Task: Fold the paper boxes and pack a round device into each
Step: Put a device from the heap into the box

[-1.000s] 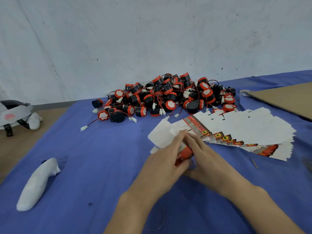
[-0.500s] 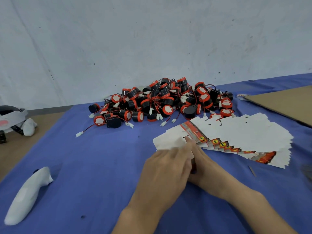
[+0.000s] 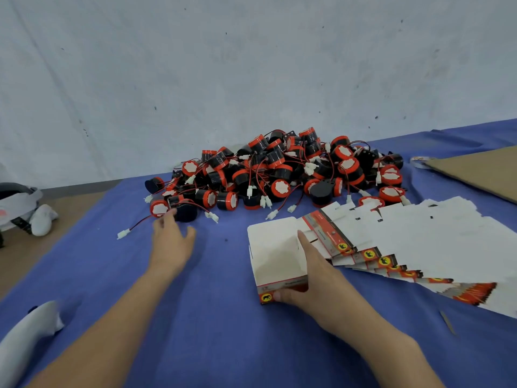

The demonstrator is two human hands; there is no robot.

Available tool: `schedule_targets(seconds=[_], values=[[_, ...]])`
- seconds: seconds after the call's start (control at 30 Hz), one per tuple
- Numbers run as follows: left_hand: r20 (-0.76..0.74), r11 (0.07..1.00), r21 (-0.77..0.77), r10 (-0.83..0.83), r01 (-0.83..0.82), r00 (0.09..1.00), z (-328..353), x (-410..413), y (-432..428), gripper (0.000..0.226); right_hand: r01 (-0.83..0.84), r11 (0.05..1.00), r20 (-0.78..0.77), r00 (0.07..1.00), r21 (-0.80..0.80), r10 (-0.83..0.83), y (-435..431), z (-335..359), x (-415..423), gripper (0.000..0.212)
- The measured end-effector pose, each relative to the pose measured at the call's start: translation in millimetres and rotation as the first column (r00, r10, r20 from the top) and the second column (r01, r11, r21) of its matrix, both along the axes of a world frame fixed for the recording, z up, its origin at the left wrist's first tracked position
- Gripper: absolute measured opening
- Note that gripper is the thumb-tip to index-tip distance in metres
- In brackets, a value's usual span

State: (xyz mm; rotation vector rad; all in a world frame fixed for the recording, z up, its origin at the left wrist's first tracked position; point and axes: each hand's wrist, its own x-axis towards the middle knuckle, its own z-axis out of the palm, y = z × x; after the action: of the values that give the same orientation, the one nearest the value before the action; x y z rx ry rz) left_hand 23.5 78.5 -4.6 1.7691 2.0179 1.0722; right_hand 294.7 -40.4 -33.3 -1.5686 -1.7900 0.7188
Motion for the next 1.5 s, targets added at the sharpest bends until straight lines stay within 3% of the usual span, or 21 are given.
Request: schedule_targets(seconds=[0.33,0.43,0.53,0.7,0.8,0.9,1.0,1.1,1.17,1.23,1.27,1.37,1.5], values=[[-0.221,0.955,-0.273,0.055,-0.116,0.974,9.1,-35.7,94.2,0.032,-0.017,0.999,-0.023,1.0,0.028,0.018,19.7,-8.2,3.9,0.124],[-0.255,0.964,-0.215,0.102,-0.159,0.962,1.3,-29.5,91.9,0.031,-0.008,1.0,-0.015,1.0,0.013,0.008,19.5,-7.5,3.5,0.127],[-0.265,0.988,-0.064,0.12,-0.141,0.957,3.8,-15.5,75.6,0.038,-0.01,1.0,-0.026,1.0,0.021,0.01,16.6,-5.4,2.4,0.124],[-0.077,0.988,0.144,0.061,-0.049,0.995,43.1,17.4,34.4,0.038,-0.018,1.0,-0.074,0.997,0.025,0.019,8.1,-0.6,5.0,0.123],[0.159,0.956,0.29,-0.012,-0.035,0.987,74.6,35.9,-1.9,0.037,0.002,1.0,-0.178,0.984,0.022,0.002,-1.1,7.7,7.0,0.118],[0.39,0.89,0.441,-0.076,-0.114,0.918,102.3,55.0,-48.5,0.029,0.059,0.989,-0.239,0.971,0.138,-0.025,-15.9,24.6,9.4,0.096],[0.453,0.806,0.576,-0.179,-0.134,0.873,107.9,82.9,-97.3,0.017,0.144,0.945,-0.383,0.924,0.293,-0.022,-32.7,44.9,9.4,0.076],[0.312,0.798,0.6,-0.294,0.052,0.903,92.1,118.8,-141.3,0.013,0.177,0.915,-0.544,0.837,0.361,0.053,-48.6,60.8,5.1,0.062],[-0.048,0.757,0.6,-0.287,0.257,0.957,74.0,135.4,-161.9,0.008,0.156,0.915,-0.629,0.767,0.372,0.125,-55.0,65.8,2.2,0.062],[-0.366,0.686,0.583,-0.258,0.436,0.894,55.4,145.5,-175.2,0.003,0.177,0.912,-0.69,0.709,0.369,0.142,-58.6,64.8,1.1,0.066],[-0.429,0.67,0.555,-0.278,0.494,0.859,48.4,149.0,-180.8,0.007,0.211,0.911,-0.719,0.684,0.355,0.122,-60.5,64.0,1.5,0.065],[-0.42,0.691,0.488,-0.35,0.533,0.837,38.3,155.3,-191.6,0.021,0.321,0.893,-0.778,0.626,0.315,0.05,-64.7,63.8,6.0,0.055],[-0.219,0.775,0.474,-0.356,0.419,0.908,39.8,146.6,-190.0,0.028,0.396,0.885,-0.855,0.518,0.247,0.007,-65.8,67.8,17.2,0.055]])
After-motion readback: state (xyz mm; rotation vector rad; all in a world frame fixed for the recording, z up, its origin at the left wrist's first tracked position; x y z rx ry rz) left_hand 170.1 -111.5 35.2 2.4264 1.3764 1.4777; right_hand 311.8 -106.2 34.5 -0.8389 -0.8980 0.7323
